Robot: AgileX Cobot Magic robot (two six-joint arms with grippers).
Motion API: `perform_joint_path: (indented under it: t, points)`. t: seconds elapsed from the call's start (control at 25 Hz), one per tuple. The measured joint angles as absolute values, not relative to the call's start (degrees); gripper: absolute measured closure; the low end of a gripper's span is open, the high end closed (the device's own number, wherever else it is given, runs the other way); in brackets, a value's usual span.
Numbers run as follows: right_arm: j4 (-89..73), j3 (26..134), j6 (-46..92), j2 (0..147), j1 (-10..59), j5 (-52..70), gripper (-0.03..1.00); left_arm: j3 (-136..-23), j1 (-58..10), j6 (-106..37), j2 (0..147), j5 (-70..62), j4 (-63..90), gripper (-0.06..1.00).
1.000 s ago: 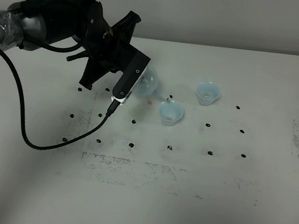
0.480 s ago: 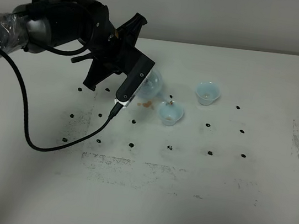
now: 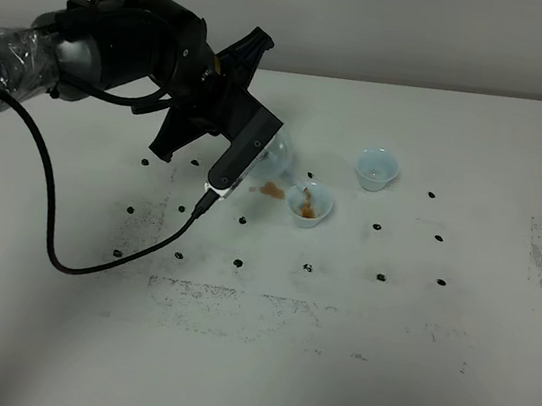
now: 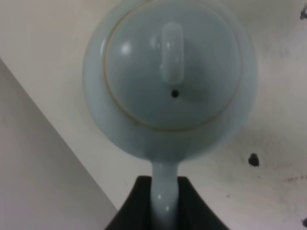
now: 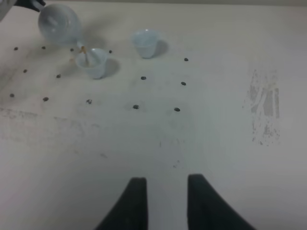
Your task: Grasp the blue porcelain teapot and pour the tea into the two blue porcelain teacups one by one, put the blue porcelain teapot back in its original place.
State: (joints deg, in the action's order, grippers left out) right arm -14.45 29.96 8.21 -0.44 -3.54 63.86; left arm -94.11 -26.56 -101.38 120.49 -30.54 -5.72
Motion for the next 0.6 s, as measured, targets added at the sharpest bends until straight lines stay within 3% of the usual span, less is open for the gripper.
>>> perform_joint_path:
  t: [0.6]
  points:
    - [-14.4, 30.0, 8.2, -0.4, -3.5, 63.9, 0.73, -94.1, -26.9, -101.3, 120.5, -30.4, -7.3, 0.85]
